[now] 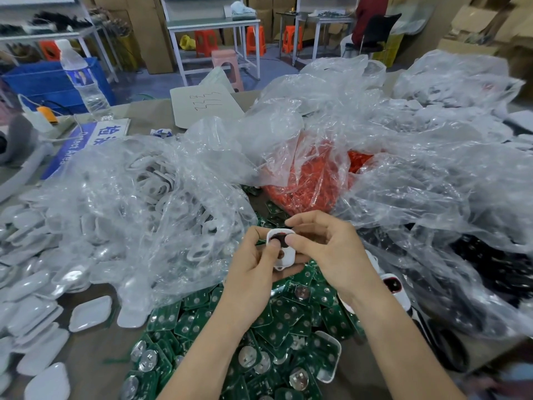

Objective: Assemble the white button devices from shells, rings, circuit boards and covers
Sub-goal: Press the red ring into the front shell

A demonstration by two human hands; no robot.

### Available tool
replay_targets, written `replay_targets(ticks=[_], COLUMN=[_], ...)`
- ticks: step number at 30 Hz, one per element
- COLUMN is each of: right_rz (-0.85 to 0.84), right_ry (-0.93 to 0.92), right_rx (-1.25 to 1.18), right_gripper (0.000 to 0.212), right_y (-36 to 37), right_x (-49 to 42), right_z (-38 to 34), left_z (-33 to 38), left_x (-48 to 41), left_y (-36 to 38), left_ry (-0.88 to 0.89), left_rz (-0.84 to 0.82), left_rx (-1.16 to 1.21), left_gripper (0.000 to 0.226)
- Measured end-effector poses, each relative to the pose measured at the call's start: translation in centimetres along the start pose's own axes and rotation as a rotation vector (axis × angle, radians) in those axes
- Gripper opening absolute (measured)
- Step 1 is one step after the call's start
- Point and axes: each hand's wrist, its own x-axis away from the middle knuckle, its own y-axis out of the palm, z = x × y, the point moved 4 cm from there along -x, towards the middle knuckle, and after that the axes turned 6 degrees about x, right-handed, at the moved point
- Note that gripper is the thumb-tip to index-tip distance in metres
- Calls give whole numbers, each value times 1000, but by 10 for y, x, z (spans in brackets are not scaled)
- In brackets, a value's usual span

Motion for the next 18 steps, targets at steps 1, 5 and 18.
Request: replay_targets(ticks=[1,5,18], right_rz=[-18,-74,12], right_ry=[0,-6,26], right_rx=[-15,-24,179], right_gripper=[15,14,17], right_y=[0,1,13], right_x=[-1,-1,-1], right_z=[-1,-5,-3], left_z=[1,5,-2], left_x=[1,3,0], left_y=[1,2,-10], left_ry=[11,35,169], left_rz=[-11,-3,139], left_rx=[-28,-69,-504], left_gripper=[14,18,16])
